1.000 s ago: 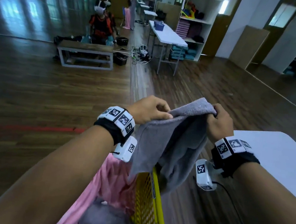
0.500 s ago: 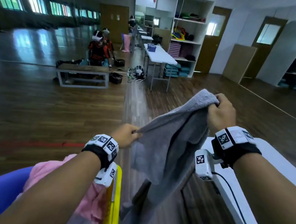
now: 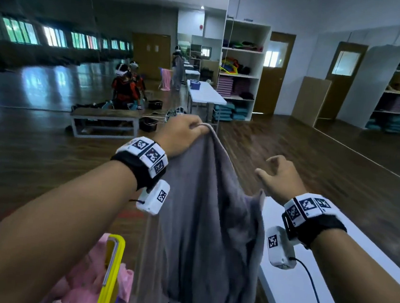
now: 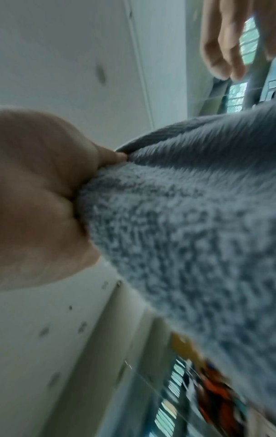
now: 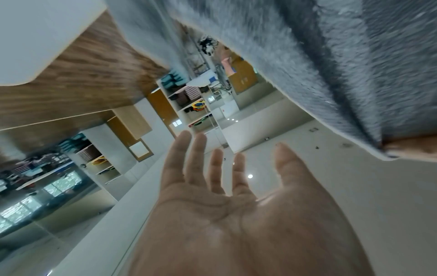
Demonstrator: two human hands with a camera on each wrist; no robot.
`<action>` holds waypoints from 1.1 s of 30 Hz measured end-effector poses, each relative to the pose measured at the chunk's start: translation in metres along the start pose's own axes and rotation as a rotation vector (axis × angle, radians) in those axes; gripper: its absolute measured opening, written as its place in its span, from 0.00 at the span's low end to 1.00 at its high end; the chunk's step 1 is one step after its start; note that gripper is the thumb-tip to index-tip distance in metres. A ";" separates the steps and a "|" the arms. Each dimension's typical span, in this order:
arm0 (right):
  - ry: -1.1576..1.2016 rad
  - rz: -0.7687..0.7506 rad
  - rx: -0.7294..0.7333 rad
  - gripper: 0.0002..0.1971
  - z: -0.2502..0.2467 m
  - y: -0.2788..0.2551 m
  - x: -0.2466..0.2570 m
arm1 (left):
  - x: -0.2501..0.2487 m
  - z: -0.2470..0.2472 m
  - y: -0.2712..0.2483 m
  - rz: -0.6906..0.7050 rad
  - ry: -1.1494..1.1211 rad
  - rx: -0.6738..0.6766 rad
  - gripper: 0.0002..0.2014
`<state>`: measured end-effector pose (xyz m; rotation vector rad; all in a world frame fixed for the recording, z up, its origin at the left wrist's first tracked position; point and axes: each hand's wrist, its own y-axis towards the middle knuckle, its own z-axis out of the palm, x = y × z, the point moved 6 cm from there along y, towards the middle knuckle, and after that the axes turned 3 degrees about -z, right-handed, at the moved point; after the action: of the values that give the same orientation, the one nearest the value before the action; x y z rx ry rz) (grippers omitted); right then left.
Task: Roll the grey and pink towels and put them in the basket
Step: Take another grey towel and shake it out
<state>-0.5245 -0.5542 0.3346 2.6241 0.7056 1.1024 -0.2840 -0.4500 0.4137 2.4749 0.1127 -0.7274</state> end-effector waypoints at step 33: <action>-0.136 -0.277 -0.049 0.15 0.052 0.159 0.130 | 0.154 -0.099 0.128 -0.033 -0.479 -0.241 0.16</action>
<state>-0.3530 -0.6268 0.4358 2.4386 0.9627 0.8430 -0.0767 -0.5166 0.4646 2.0171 0.0571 -1.2212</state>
